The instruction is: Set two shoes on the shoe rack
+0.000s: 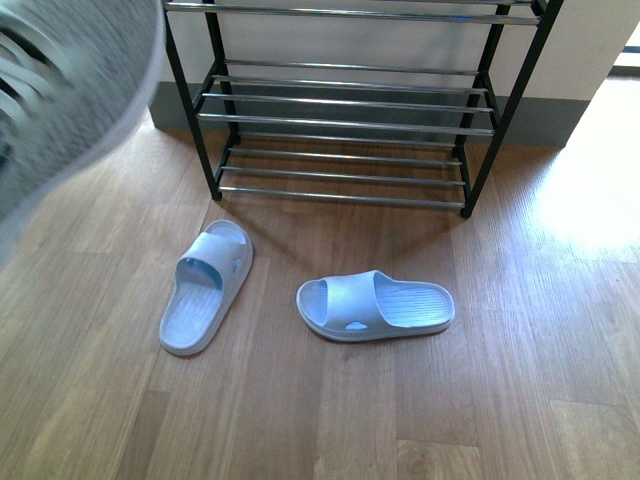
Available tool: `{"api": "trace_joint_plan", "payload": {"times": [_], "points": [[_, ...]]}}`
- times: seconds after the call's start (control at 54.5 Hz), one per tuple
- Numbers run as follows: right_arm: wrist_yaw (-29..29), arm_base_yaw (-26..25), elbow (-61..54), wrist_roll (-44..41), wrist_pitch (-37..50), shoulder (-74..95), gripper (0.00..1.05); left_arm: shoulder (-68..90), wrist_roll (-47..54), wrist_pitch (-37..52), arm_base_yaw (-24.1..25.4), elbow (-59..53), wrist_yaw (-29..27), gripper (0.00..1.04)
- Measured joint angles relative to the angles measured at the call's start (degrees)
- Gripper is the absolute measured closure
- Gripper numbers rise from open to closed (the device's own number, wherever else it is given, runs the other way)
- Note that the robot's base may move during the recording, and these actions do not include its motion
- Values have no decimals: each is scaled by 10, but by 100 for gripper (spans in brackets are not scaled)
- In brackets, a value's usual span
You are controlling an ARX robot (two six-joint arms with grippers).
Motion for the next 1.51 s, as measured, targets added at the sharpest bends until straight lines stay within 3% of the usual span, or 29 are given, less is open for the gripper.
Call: {"api": "trace_joint_plan", "payload": {"times": [0.202,1.505], "points": [[0,0,0,0,0,0,103,-176,0,-105,-27,0,-54,103],[2,0,0,0,0,0,103,-186,3,-110,-31,-1,-54,103]]}}
